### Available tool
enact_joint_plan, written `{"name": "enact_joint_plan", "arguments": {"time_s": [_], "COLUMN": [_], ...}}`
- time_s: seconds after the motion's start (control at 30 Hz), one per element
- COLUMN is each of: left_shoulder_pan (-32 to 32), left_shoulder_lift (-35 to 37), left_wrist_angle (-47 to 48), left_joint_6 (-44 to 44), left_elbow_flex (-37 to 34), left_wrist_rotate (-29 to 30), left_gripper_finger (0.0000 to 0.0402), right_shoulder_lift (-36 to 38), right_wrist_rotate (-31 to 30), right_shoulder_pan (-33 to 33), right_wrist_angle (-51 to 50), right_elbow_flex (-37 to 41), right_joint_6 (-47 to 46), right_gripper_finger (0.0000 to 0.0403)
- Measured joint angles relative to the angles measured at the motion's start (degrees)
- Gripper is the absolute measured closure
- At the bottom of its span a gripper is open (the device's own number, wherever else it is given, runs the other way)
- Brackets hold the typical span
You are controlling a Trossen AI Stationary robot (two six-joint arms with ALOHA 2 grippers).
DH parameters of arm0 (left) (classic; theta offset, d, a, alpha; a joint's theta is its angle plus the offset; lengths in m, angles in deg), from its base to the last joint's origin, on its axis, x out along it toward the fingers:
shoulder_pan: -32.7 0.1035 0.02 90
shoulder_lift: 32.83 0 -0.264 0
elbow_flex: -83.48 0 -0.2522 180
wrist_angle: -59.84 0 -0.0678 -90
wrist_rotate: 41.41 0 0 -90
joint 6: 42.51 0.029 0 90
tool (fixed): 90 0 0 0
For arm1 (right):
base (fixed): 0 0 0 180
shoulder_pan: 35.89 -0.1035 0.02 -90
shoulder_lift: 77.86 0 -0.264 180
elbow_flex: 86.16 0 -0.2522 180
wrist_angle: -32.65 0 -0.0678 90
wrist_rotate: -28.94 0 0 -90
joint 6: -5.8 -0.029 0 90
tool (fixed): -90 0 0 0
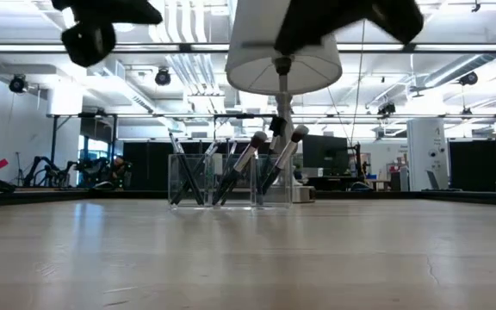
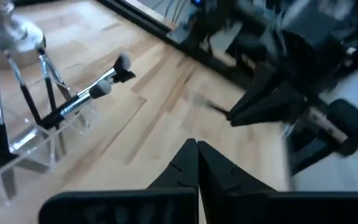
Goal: Put items in baskets/containers
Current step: Put the eyeshadow brush into the transparent organizer
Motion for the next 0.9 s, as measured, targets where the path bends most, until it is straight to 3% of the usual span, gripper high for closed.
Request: {"name": "enact_joint_plan", "arguments": {"time_s": [0.13,0.27,0.4,0.57,0.7,0.9], "left_shoulder_pan": [0.1,0.2,1.2,4.8,6.6,7.8], "left_shoulder_lift": [4.9,6.8,6.7,5.7,3.3,-0.4], "left_wrist_angle": [-1.8,-12.7,-16.0,-17.0,-19.2,-24.7], "left_joint_6": [-10.5,-12.7,-12.3,-20.5,-20.5,-14.0], "left_elbow_flex": [-1.4,-2.8,-2.9,-2.8,-2.4,-0.3], "left_wrist_rotate": [0.1,0.1,1.4,-0.5,-4.3,-4.4], "left_gripper_finger": [0.0394,0.0344,0.0274,0.0212,0.0198,0.0198], "right_shoulder_lift": [0.6,0.6,0.6,0.6,0.6,0.6], "right_wrist_rotate": [-12.9,-18.1,-19.7,-19.9,-19.9,-18.9], "right_shoulder_pan": [-1.1,-0.5,0.4,1.3,2.2,3.3], "right_wrist_angle": [2.2,10.0,18.1,20.1,21.8,26.0], "right_elbow_flex": [-0.5,-1.3,-1.6,-1.8,-1.8,-1.8], "right_joint_6": [-9.7,-2.9,6.5,6.9,6.5,6.2], "right_gripper_finger": [0.0389,0.0389,0.0389,0.0390,0.0390,0.0390]}}
